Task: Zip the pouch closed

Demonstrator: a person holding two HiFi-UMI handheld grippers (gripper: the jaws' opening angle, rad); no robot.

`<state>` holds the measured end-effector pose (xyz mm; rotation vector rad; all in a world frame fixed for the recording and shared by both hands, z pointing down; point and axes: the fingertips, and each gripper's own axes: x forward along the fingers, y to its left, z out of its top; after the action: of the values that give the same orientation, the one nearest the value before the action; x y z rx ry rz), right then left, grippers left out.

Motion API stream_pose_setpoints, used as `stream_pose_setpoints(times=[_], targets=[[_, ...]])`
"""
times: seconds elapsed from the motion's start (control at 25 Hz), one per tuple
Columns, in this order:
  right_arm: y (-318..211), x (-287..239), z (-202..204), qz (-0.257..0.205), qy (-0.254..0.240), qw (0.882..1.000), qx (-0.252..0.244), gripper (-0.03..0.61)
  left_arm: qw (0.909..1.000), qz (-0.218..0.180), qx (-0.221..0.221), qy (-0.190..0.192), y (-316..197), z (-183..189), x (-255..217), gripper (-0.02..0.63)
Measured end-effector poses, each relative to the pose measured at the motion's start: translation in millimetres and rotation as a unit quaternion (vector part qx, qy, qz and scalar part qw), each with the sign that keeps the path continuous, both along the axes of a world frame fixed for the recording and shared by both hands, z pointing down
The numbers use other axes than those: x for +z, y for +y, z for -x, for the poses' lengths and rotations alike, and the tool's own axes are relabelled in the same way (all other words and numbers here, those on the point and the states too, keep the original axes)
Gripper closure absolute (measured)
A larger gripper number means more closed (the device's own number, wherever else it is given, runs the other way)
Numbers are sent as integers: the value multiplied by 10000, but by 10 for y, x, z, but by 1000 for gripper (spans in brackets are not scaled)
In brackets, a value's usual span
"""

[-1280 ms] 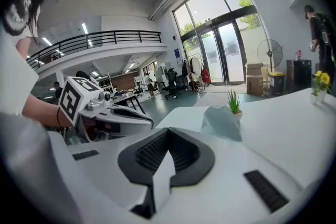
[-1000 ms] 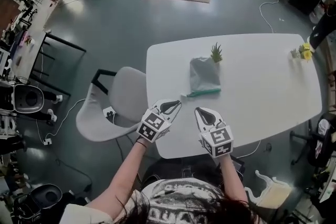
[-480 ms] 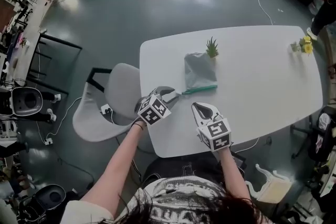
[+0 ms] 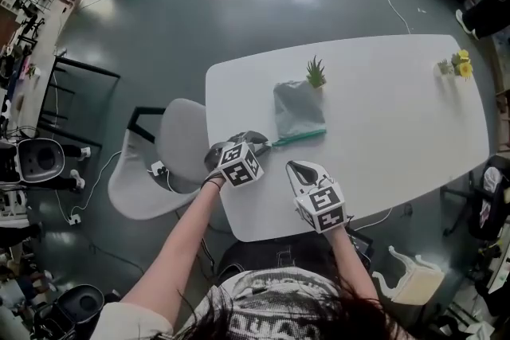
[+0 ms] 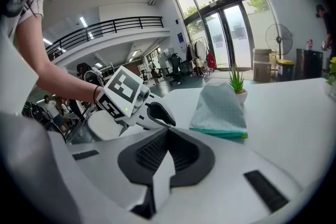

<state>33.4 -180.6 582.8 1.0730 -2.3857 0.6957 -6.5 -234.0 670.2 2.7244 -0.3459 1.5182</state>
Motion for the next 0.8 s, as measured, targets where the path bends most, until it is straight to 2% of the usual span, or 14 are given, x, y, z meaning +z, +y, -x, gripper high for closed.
stream_pose_setpoints(times=[0.04,0.24,0.56,0.64,0.8], targets=[[4,9,-9,17,0,10000,6,580,10000,-3,17,-31,0,-14,2,557],[-10,48,-42,16,122,9999,17,580,9999,38,31,-143,69,-32,-44,582],[-83,187,-78,21,525,9986,-46,575,9968,431,-443,512,260,-162,-376,588],[-71,248,-55,97,569,9983,-117,530,9963,403,-489,584,292,-167,-436,589],[-38,350,19,242,619,9975,-247,510,9952,424,-546,686,354,-162,-519,589]])
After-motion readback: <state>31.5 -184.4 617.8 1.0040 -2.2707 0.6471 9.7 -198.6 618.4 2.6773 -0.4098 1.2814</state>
